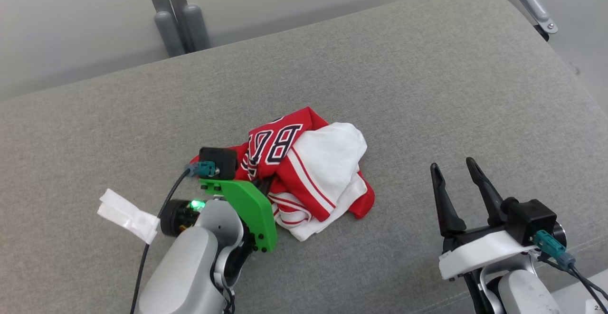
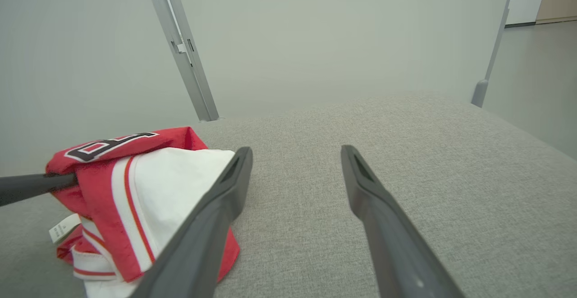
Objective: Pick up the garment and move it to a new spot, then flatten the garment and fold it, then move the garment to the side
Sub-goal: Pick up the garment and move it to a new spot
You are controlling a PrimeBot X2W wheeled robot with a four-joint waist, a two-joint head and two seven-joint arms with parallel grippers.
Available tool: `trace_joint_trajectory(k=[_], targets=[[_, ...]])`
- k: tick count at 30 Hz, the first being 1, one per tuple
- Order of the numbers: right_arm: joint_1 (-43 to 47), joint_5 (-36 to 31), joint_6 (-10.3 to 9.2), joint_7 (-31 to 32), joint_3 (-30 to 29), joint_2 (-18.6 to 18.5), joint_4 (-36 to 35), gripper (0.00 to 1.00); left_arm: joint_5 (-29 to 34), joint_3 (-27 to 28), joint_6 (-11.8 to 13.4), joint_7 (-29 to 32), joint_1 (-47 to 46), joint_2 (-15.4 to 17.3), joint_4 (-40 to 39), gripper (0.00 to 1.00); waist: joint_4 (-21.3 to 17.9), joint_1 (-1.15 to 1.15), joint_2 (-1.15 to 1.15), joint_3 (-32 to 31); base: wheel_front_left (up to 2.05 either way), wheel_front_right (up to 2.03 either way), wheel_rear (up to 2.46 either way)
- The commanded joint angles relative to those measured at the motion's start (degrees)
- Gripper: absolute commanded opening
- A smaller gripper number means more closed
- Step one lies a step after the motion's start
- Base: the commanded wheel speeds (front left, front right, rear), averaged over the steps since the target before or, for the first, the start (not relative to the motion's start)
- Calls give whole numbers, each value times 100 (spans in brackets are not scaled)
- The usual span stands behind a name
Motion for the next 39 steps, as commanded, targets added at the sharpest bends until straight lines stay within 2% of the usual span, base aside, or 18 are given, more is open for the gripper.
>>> trace_joint_trajectory(k=[1,5,6,7,11,15,22,27,32,39], targets=[[16,26,1,-21,10,17,17,100,-16,-20,-38,-154,-82,22,371,0,-21,0,0,33,0,0,0],[-37,-19,1,-22,42,-7,37,100,-61,-221,-160,-804,-257,15,1329,2,69,0,0,-9,0,0,0],[-54,-29,1,-22,40,-34,30,100,-161,-275,-167,-1062,-299,11,1427,61,103,0,0,-30,0,0,0],[-57,-37,1,-22,18,-56,18,100,-269,-325,-175,-1262,-331,14,1465,100,145,0,0,-53,0,0,0],[8,-77,1,-22,-79,-150,-57,100,-444,-547,-45,-2200,-391,16,1392,100,349,0,0,-186,0,0,0],[131,-148,1,-21,-148,-273,-170,100,-495,-475,175,-3022,-16,17,1085,100,536,0,0,-405,0,0,0],[407,-286,1,-22,-215,-471,-365,100,-70,-112,545,-3348,1051,478,80,100,1005,0,0,-725,0,0,0],[566,-302,1,-22,-153,-524,-392,100,489,663,711,-3341,2134,821,-764,100,1225,0,0,-910,0,0,0],[749,-314,1,-22,-250,-519,-419,100,917,1419,548,-3344,2871,744,-1319,100,1407,0,0,-1019,0,0,0],[1057,-359,1,-22,-494,-459,-288,100,1576,2162,4,-3342,3377,486,-1561,100,1485,0,0,-1127,0,0,0]])
